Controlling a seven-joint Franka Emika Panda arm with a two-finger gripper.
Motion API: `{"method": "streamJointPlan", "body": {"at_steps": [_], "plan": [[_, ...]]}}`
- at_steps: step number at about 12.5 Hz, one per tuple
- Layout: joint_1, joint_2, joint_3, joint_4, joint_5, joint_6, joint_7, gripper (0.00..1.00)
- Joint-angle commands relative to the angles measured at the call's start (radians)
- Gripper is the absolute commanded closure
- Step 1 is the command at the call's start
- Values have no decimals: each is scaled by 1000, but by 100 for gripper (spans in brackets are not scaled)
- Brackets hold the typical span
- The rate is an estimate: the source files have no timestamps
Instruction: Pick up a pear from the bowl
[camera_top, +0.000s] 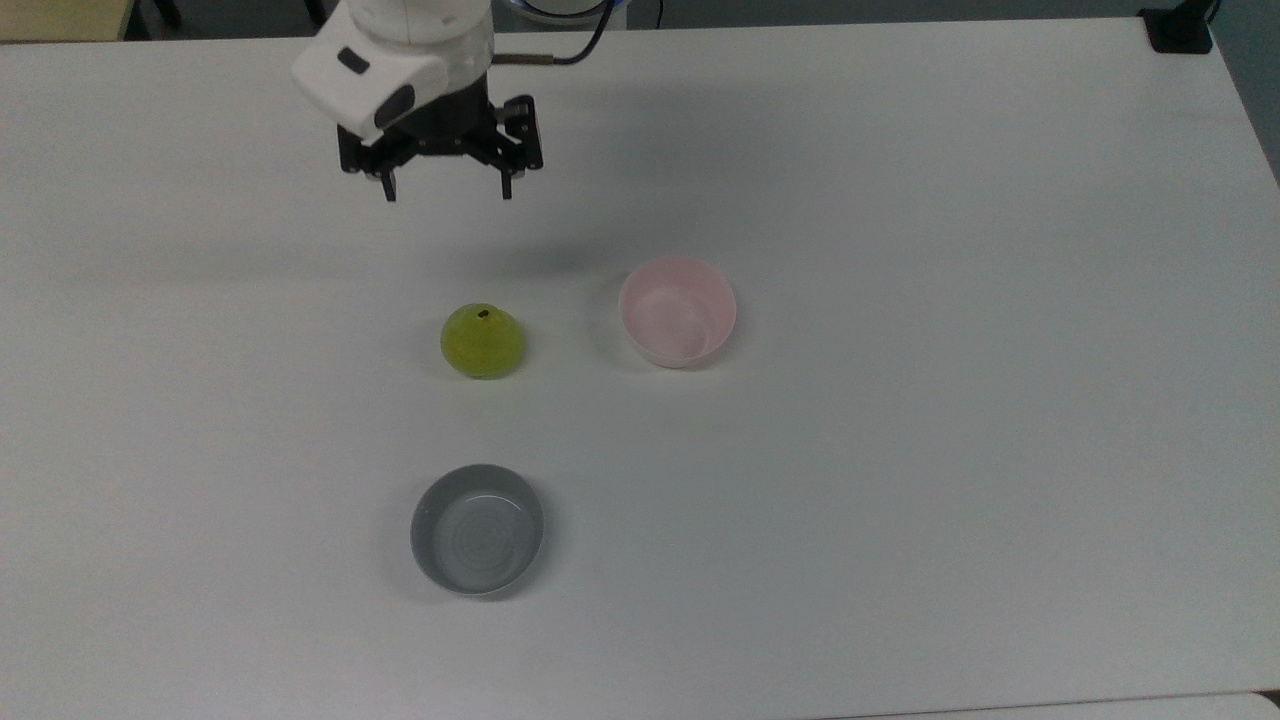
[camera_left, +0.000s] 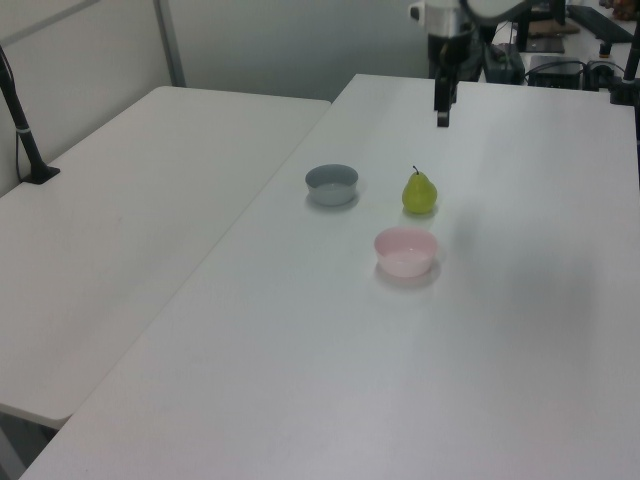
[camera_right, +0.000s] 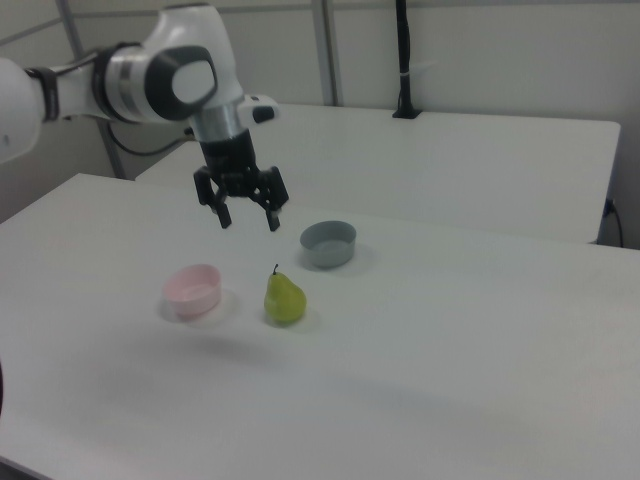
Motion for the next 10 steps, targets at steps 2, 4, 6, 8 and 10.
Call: {"method": "streamJointPlan", "body": {"at_steps": [2,4,6,8,10], "plan": [[35,-79,-7,-21,11,-71,133,0],[84,-99,-47,-21,6,-76,199,0],[94,-136,-53,-24,12,-82,204,0],[94,-140,-50,-18,15,-131,206,0],[91,-139,-47,35,32,-192,207,0]]}}
